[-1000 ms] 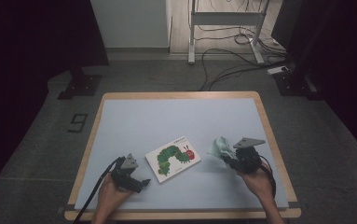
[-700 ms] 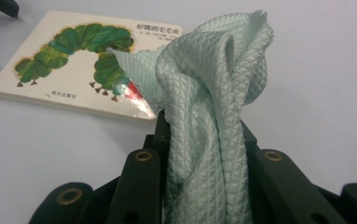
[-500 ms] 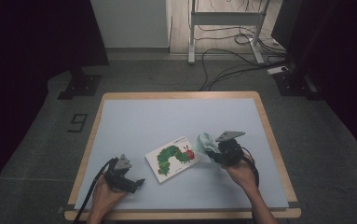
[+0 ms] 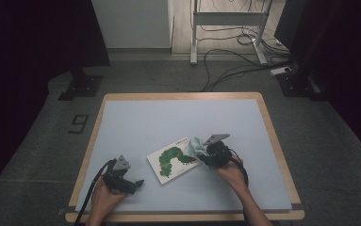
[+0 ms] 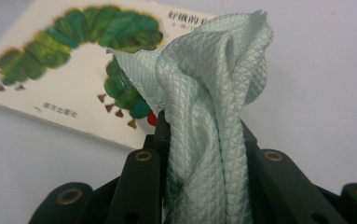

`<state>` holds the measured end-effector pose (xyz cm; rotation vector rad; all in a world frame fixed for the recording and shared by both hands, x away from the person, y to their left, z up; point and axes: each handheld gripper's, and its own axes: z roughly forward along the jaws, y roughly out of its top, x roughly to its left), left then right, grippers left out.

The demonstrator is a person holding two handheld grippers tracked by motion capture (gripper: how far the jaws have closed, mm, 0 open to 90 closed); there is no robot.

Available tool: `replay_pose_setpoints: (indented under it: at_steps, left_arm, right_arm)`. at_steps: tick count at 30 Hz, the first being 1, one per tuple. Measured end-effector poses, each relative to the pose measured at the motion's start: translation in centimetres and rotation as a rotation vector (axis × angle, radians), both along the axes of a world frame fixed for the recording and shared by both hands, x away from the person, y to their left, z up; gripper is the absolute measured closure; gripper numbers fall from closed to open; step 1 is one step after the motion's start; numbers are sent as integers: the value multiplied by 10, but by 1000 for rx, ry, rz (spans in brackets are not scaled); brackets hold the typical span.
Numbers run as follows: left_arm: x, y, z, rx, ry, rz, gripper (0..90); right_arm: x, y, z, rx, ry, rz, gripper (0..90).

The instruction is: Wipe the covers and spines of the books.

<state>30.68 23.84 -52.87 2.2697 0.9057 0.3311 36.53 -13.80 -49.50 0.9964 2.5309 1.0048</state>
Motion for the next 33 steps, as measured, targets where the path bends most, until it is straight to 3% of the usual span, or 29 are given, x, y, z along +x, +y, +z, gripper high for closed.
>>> replay_pose_setpoints:
  at_steps: [2, 16, 33]
  left_arm:
    - [0, 0, 0, 0, 0, 0, 0]
    - [0, 0, 0, 0, -1, 0, 0]
    - [0, 0, 0, 0, 0, -1, 0]
  right_arm:
    - [1, 1, -8, -6, 7, 0, 703]
    - [-8, 11, -9, -23, -9, 38, 703]
    - [-27, 49, -9, 32, 25, 166, 702]
